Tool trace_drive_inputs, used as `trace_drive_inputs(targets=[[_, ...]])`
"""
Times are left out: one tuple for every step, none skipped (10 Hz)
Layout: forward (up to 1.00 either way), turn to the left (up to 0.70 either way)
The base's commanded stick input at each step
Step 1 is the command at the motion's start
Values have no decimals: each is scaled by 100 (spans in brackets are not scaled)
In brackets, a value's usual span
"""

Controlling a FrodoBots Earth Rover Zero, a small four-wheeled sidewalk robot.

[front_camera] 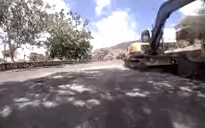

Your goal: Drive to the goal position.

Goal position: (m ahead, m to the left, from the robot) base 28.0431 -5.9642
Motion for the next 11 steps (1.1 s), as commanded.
trace_drive_inputs(targets=[[70, 0], [70, 0], [70, 0], [70, 0], [70, 0], [70, 0], [70, 0], [70, 0], [70, 0], [70, 0], [70, 0]])
